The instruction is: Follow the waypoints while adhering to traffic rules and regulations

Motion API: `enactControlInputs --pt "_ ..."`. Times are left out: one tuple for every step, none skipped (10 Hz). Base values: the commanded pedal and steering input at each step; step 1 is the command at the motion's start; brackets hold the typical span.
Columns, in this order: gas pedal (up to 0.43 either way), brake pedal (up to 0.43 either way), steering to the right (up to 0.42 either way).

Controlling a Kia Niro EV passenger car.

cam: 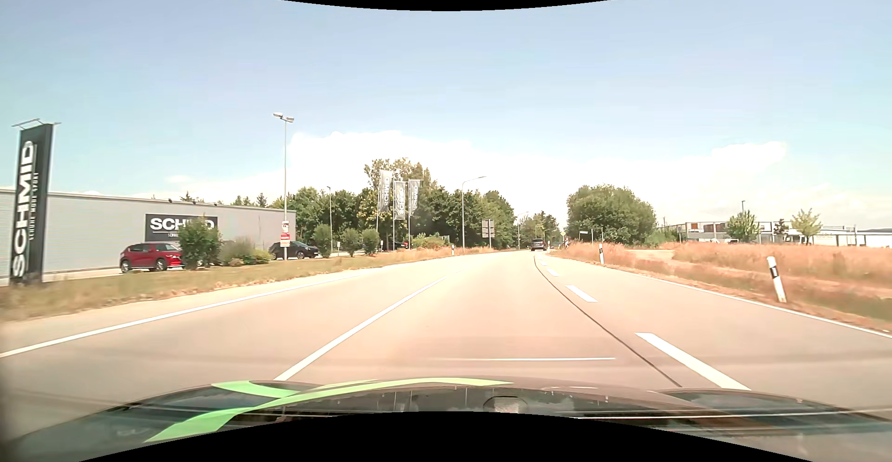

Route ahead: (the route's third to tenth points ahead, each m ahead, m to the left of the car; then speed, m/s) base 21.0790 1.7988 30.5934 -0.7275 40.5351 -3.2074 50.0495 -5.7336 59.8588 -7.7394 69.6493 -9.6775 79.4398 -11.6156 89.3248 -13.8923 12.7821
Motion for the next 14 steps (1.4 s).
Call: enactControlInputs --pt "0.287 0.000 0.023" --pt "0.260 0.000 0.024" --pt "0.220 0.000 0.024" --pt "0.220 0.000 0.025" --pt "0.220 0.000 0.026" --pt "0.220 0.000 0.028" --pt "0.220 0.000 0.031" --pt "0.220 0.000 0.036" --pt "0.220 0.000 0.037" --pt "0.220 0.000 0.036" --pt "0.220 0.000 0.035" --pt "0.220 0.000 0.035" --pt "0.209 0.000 0.034" --pt "0.197 0.000 0.031"
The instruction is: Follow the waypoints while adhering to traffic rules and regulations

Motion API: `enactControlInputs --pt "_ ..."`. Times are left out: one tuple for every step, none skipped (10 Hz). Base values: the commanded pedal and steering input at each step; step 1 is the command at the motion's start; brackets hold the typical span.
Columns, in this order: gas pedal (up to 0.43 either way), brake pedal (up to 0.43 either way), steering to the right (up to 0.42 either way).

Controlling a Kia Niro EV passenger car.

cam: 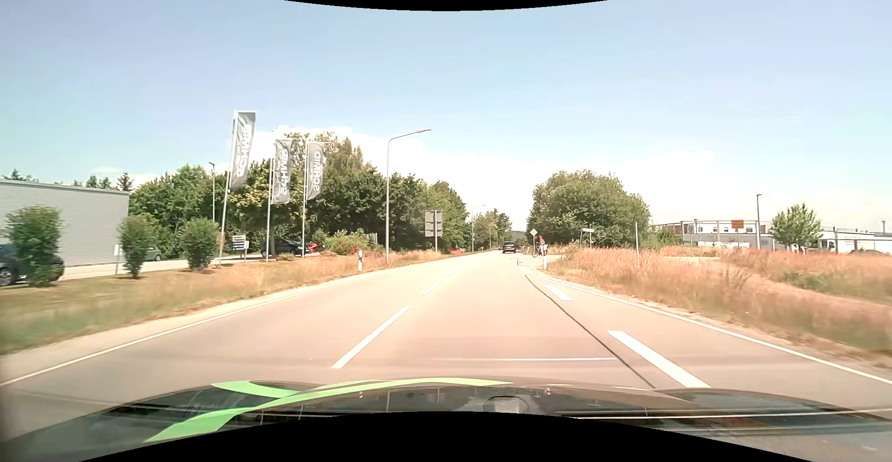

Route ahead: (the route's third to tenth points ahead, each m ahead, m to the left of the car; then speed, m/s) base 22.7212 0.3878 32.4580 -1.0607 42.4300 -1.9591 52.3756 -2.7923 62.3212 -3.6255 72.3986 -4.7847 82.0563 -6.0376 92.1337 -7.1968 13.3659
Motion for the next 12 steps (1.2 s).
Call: enactControlInputs --pt "0.197 0.000 0.027" --pt "0.197 0.000 0.025" --pt "0.209 0.000 0.025" --pt "0.220 0.000 0.024" --pt "0.240 0.000 0.024" --pt "0.248 0.000 0.023" --pt "0.260 0.000 0.019" --pt "0.268 0.000 0.012" --pt "0.280 0.000 0.011" --pt "0.287 0.000 0.011" --pt "0.287 0.000 0.011" --pt "0.287 0.000 0.010"
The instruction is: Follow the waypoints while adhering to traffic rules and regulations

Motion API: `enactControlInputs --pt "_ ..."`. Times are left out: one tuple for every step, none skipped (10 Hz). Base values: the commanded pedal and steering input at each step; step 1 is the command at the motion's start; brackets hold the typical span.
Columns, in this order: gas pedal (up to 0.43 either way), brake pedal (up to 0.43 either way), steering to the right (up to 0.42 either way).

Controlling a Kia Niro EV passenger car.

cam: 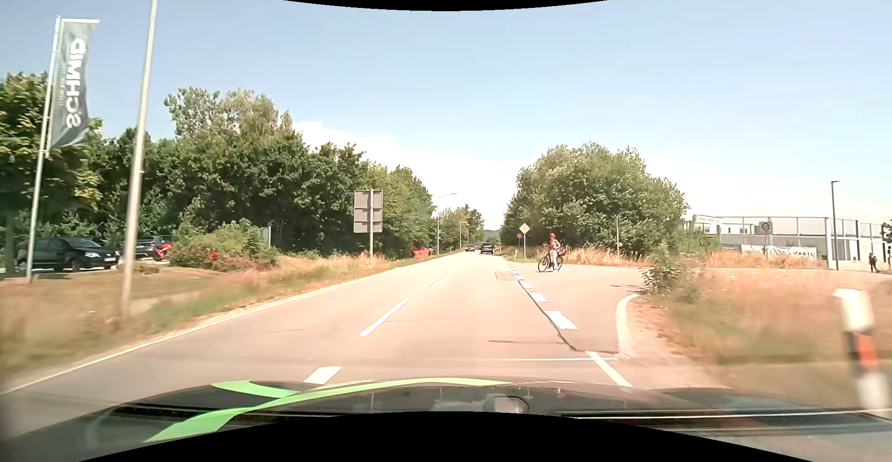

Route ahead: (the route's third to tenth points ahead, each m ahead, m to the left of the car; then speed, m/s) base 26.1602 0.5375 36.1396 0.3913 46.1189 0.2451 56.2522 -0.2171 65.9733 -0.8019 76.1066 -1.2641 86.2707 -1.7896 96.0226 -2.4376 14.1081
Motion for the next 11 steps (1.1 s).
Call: enactControlInputs --pt "0.268 0.000 0.009" --pt "0.248 0.000 0.009" --pt "0.248 0.000 0.010" --pt "0.248 0.000 0.009" --pt "0.248 0.000 0.009" --pt "0.248 0.000 0.009" --pt "0.260 0.000 0.009" --pt "0.268 0.000 0.009" --pt "0.268 0.000 0.009" --pt "0.280 0.000 0.011" --pt "0.280 0.000 0.012"
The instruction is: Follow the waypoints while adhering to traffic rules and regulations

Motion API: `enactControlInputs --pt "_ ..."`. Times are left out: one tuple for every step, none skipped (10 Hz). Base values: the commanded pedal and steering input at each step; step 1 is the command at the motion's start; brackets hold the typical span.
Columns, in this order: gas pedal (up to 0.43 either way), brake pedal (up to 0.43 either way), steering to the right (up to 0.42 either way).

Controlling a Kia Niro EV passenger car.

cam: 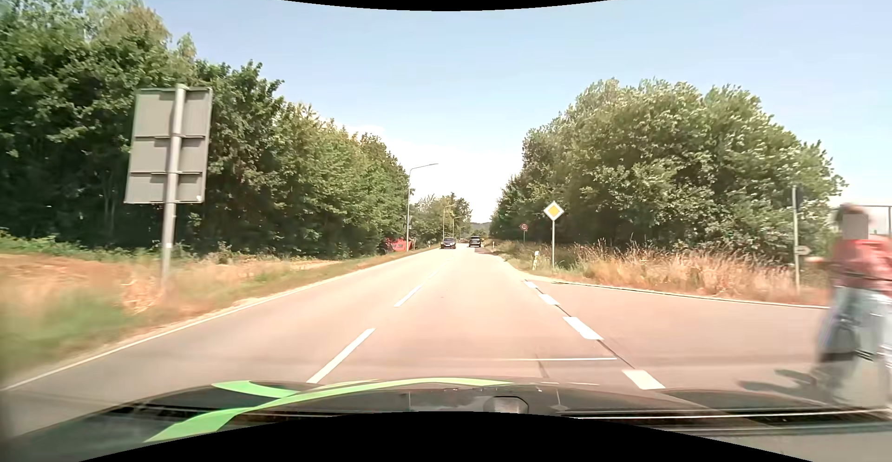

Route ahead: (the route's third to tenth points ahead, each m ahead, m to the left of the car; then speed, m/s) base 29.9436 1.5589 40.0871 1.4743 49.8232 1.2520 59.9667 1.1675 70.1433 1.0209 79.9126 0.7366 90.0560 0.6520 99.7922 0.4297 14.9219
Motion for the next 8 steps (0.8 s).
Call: enactControlInputs --pt "0.280 0.000 0.014" --pt "0.280 0.000 0.013" --pt "0.280 0.000 0.010" --pt "0.268 0.000 0.004" --pt "0.248 0.000 -0.001" --pt "0.260 0.000 -0.002" --pt "0.260 0.000 -0.002" --pt "0.280 0.000 -0.002"
